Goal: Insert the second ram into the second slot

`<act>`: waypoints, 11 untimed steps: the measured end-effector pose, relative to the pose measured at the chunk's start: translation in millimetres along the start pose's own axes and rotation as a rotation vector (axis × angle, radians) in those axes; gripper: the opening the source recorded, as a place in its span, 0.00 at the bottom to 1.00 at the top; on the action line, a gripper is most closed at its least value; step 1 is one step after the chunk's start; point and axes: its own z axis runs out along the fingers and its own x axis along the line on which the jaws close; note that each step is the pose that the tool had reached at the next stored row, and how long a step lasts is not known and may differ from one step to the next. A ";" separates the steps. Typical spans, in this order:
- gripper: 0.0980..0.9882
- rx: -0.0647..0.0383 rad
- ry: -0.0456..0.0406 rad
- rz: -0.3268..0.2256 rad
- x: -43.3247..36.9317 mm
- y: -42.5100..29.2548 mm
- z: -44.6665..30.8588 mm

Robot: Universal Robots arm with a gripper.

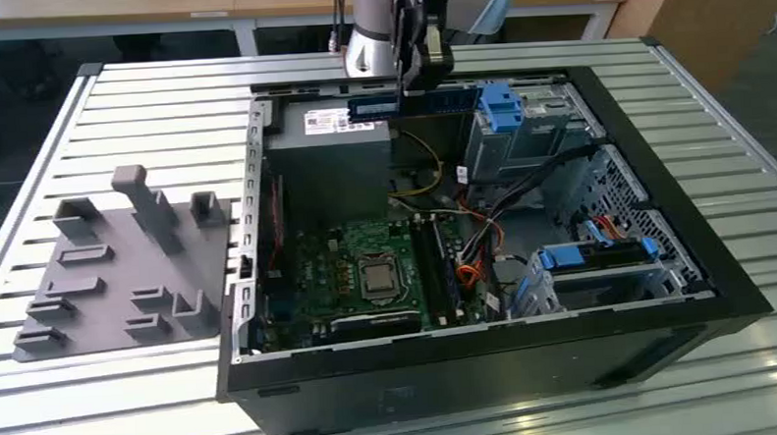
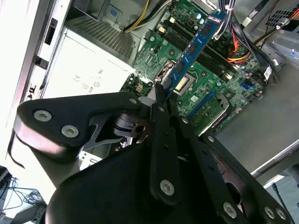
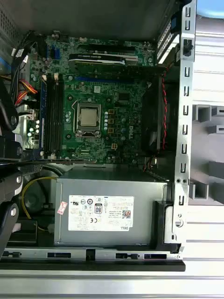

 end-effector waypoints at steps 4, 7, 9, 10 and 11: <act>0.04 0.000 0.0001 0.000 0.5 0.1 -0.1; 0.04 0.000 0.0001 0.000 2.5 0.1 -0.1; 0.04 0.000 0.0002 0.000 4.3 0.1 -0.1; 0.04 0.000 0.0001 0.000 5.4 0.2 -0.1; 0.04 0.000 0.0000 0.000 6.3 0.2 -0.1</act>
